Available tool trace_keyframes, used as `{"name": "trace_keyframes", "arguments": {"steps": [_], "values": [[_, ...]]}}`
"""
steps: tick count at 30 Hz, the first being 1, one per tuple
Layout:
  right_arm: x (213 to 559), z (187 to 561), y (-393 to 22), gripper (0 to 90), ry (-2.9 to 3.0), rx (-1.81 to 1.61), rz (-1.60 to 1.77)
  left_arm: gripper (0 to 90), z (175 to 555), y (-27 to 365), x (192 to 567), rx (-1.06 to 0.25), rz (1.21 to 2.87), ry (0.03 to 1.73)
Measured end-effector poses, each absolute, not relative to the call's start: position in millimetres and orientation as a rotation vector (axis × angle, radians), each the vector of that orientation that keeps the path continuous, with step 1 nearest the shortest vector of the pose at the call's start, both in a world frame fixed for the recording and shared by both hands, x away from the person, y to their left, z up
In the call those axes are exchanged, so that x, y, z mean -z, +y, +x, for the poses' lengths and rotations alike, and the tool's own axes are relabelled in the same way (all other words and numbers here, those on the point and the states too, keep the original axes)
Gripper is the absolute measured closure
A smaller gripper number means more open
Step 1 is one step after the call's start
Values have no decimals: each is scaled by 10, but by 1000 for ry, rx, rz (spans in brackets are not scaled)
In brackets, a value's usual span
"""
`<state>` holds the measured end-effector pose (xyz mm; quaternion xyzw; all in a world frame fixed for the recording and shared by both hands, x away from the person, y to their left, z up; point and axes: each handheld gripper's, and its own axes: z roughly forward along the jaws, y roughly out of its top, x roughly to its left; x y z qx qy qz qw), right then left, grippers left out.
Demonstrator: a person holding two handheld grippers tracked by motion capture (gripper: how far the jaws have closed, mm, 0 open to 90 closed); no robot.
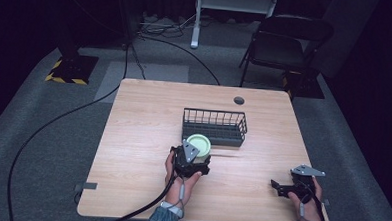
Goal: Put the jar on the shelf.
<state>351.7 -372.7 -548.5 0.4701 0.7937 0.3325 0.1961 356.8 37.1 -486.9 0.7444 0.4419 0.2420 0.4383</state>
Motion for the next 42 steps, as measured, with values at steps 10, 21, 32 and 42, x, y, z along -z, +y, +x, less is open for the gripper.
{"name": "trace_keyframes", "arguments": {"steps": [10,21,32,42], "values": [[5485,3516,-3726,8,2223,-931,1316,109,3591,445,4651,-605,1834,1099],[5486,3516,-3721,6,2221,-929,1317,109,3631,489,4393,-605,1826,1077],[5486,3517,-3715,2,2218,-924,1319,109,3733,471,4187,-582,1822,1055],[5487,3521,-3708,1,2222,-923,1314,109,3834,416,4031,-572,1833,1027]]}}
